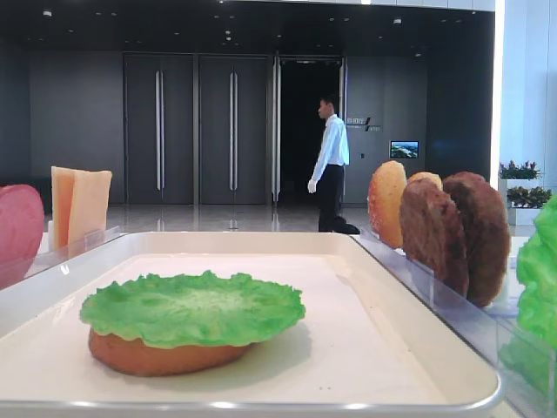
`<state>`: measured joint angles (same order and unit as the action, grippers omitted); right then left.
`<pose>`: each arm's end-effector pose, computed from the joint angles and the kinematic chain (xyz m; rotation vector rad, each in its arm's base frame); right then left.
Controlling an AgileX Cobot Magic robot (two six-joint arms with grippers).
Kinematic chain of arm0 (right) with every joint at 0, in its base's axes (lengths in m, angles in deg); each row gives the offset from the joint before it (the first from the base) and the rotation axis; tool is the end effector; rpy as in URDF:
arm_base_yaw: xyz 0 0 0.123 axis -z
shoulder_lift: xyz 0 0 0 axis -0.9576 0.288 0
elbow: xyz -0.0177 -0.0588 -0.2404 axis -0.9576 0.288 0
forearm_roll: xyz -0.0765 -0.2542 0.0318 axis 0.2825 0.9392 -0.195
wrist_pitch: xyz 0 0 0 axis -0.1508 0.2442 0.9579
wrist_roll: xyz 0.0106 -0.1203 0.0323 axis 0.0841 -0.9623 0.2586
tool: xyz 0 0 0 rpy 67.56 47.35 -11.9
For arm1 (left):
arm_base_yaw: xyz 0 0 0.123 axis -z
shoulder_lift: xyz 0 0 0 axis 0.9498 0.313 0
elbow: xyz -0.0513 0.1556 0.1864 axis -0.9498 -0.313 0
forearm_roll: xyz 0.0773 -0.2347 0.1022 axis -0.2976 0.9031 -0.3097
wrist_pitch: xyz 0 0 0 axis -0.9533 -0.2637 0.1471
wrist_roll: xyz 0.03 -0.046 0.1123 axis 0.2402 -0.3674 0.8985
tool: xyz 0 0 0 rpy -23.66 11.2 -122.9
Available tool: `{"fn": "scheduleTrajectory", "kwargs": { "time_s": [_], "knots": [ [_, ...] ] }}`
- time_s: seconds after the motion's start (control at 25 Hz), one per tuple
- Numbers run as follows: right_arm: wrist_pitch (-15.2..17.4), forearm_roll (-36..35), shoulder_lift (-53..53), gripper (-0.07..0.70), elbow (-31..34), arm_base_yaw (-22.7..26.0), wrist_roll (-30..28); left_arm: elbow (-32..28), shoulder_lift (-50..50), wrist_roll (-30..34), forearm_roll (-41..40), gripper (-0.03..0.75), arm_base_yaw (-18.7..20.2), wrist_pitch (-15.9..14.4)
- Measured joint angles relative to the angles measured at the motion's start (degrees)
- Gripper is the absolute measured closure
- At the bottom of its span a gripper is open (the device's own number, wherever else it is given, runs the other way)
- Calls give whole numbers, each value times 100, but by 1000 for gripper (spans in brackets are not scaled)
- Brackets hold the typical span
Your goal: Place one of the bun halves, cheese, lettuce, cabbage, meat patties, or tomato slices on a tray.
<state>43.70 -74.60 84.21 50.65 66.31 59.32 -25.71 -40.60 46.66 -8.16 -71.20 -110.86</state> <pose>0.0713 0.0027 0.2607 -0.0805 2.1144 0.0331 0.0741 -0.0023 0.2559 0.0574 2.1090 0.0047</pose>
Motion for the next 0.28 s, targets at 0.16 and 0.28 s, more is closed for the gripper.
{"fn": "scheduleTrajectory", "kwargs": {
  "time_s": [0.16, 0.28],
  "knots": [
    [0, 0, 0, 393, 0, 109, 6, 0, 0, 0, 0, 325, 0, 0],
    [0, 0, 0, 393, 0, 109, 6, 0, 0, 0, 0, 325, 0, 0]
  ]
}}
